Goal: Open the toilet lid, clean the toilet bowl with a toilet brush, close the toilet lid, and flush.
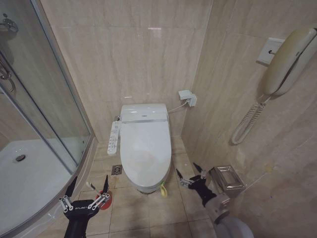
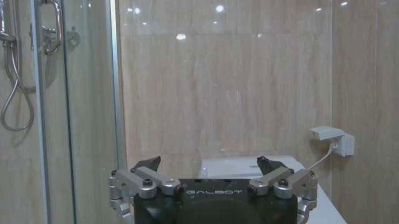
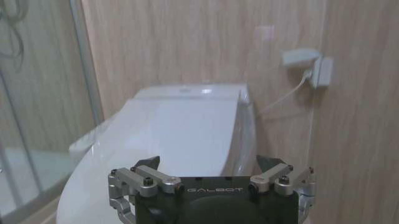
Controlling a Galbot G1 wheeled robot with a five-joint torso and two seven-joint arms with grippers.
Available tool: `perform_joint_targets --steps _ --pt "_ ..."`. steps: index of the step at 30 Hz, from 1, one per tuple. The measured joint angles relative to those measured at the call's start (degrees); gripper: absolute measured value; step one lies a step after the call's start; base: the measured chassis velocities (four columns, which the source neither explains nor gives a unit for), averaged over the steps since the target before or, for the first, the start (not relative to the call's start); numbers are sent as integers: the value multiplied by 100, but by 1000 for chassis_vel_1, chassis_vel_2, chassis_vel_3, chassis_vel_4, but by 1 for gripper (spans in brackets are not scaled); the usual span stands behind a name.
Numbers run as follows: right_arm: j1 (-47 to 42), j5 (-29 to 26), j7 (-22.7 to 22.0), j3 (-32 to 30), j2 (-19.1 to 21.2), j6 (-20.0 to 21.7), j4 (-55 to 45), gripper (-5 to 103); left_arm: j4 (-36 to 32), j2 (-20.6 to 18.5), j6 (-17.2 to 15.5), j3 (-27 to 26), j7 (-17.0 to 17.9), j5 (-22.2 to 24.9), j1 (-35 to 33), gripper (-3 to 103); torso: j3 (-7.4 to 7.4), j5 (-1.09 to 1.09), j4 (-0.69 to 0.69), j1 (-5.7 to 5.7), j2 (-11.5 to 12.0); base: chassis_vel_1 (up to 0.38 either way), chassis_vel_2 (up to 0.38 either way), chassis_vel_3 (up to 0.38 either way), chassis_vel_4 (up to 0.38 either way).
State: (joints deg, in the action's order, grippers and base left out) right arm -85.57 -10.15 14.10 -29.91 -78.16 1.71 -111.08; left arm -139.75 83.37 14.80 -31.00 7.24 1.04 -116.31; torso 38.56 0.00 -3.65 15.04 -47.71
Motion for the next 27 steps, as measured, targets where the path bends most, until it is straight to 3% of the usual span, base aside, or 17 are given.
perform_joint_targets --steps 13,27 --pt "358 481 -183 509 -58 -321 1412 100 0 0 0 0 0 0 0 100 0 0 0 -1 0 0 0 0 0" --pt "656 609 -252 815 113 -391 2046 100 0 0 0 0 0 0 0 100 0 -1 0 -1 0 0 0 0 0"
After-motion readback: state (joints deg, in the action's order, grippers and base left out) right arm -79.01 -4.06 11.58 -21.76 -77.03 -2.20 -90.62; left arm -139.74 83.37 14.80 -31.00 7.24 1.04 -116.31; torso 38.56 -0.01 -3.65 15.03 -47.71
